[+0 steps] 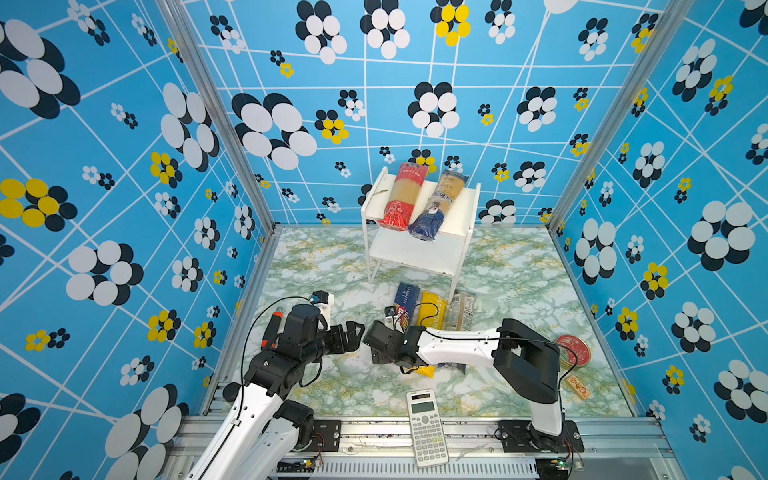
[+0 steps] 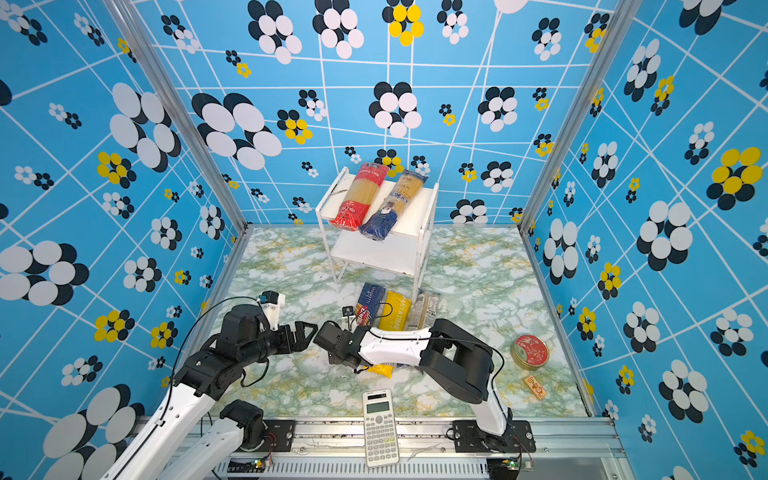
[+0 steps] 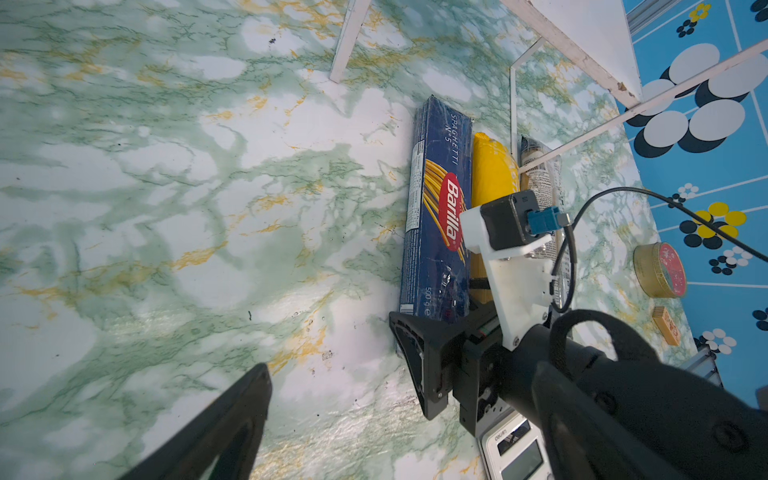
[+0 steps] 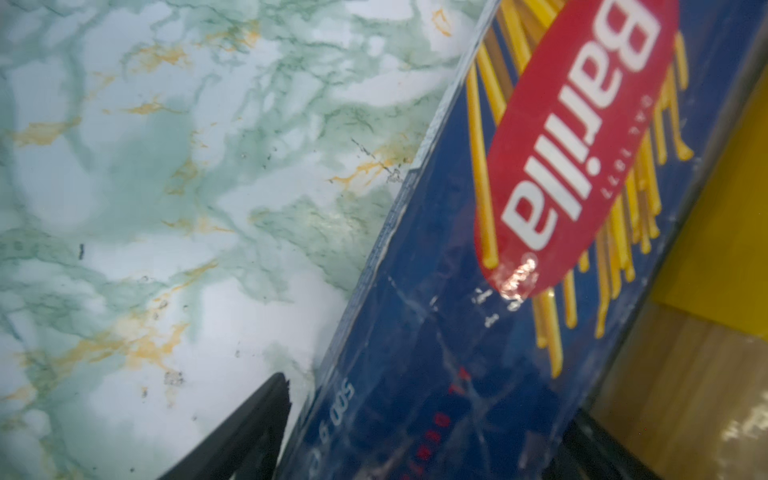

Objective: Place and organize the pasta boxes and bags onto the shelf

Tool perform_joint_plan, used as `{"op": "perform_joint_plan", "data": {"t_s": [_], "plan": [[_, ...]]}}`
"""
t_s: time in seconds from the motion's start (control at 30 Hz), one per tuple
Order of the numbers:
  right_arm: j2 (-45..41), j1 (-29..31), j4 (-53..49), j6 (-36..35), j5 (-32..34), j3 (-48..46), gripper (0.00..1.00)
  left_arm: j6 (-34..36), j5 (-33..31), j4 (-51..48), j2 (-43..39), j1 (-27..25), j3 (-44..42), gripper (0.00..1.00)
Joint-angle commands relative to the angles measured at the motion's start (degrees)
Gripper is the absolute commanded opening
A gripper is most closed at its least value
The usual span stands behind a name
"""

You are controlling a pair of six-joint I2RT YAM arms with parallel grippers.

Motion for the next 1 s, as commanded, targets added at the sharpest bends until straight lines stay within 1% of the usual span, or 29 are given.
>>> {"op": "perform_joint_plan", "data": {"t_s": [0.0,0.1,0.23,0.33,0.47,0.57,0.67,0.8,0.97], "plan": [[0.7,0.2,2.5,-1.8,-2.3,1.0,0.94,-0.9,0.5,0.1,-0.4,0.5,-1.3,0.99],[-1.3,0.0,2.0,-1.9,-1.8,-0.3,0.99,-1.4,1.7,0.4,-0.6,0.4,-2.2,0.99],[-5.6,-1.3,2.2,-2.0,-3.0,-3.7,0.99,-3.0,1.9,0.4,-1.9,0.3,-3.9,0.99],[-8.9,-1.9,2.1,-3.6,-4.4,-5.5,0.99,-4.2,0.1,0.3,-3.2,0.0,-4.7,0.99],[-12.0,-2.1,-1.1,-5.6,-3.6,-5.6,0.99,-4.6,-0.8,1.3,-2.6,-1.3,-4.5,0.99],[-14.9,-2.2,-3.5,-6.9,-2.5,-6.2,0.99,-5.1,-1.0,3.5,-0.8,-3.7,-4.8,0.99],[-18.6,-2.4,-5.3,-7.4,-1.5,-8.0,0.99,-5.3,-2.5,5.3,2.0,-7.2,-4.7,0.99],[-24.8,-3.2,-6.1,-6.8,0.9,-12.4,0.99,-5.3,-5.4,7.2,5.1,-12.3,-4.4,0.99],[-32.7,-5.5,-7.3,-4.7,3.8,-19.0,0.99,-6.1,-8.4,9.3,7.9,-16.4,-4.6,0.99]]}}
